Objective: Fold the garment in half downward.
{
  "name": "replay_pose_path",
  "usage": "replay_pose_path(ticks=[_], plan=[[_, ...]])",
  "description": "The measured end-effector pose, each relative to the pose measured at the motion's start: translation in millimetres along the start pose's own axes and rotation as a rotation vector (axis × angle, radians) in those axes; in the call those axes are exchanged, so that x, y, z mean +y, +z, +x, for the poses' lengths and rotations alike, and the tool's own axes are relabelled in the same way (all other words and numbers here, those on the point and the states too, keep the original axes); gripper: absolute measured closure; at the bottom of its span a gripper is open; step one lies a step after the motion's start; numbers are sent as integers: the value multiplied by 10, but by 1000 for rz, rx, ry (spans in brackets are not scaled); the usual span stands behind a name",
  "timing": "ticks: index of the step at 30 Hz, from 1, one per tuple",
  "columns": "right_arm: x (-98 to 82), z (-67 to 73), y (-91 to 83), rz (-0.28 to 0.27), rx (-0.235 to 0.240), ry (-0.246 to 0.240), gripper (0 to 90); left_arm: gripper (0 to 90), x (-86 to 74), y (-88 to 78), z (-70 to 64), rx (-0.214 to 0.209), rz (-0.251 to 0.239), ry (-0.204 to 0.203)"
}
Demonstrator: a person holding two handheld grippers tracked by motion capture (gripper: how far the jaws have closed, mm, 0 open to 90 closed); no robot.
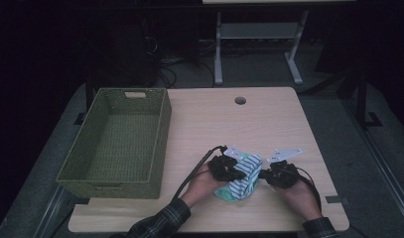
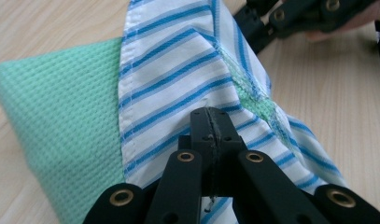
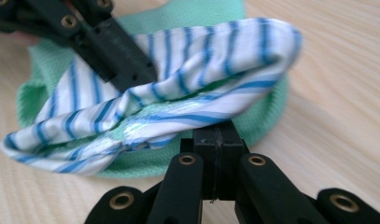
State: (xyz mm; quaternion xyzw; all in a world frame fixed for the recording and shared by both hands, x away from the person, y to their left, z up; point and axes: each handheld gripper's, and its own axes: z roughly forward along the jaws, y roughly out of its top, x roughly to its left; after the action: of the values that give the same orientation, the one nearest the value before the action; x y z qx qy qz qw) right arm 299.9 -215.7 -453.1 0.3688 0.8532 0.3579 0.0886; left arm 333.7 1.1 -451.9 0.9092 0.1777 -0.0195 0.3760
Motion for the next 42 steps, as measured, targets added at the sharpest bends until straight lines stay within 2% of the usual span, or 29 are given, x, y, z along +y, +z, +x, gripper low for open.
replay_pose_path(ticks=[6, 10, 11, 13, 19, 25, 31, 34, 35, 38, 42], plan=[[-18, -161, -106, -22, -50, 20, 895, 894, -6, 77, -9, 3, 8, -21], [18, -234, -202, -64, -60, 40, 895, 893, 0, 64, -13, 7, 9, -11], [31, -243, -222, -74, -62, 32, 895, 890, 6, 51, -22, 10, 2, -17], [65, -241, -245, -86, -53, 30, 895, 880, 25, -6, -27, 16, -1, -6], [199, -195, -236, -101, -33, 2, 895, 874, 37, -240, -17, 34, -40, -40], [306, -119, -117, -96, -6, -22, 895, 877, -71, -501, -2, 63, -33, -54], [500, -64, 71, -103, 51, -49, 896, 877, -206, -656, -21, 78, -23, -65], [584, -40, 179, -92, 76, -46, 897, 877, -258, -647, -27, 74, -17, -75], [607, -41, 214, -89, 85, -53, 897, 878, -267, -640, -21, 73, -2, -65], [671, -4, 322, -91, 107, -59, 897, 885, -284, -571, -30, 69, 15, -69], [716, 51, 485, -61, 128, -67, 897, 890, -300, -514, -24, 70, 51, -54]])
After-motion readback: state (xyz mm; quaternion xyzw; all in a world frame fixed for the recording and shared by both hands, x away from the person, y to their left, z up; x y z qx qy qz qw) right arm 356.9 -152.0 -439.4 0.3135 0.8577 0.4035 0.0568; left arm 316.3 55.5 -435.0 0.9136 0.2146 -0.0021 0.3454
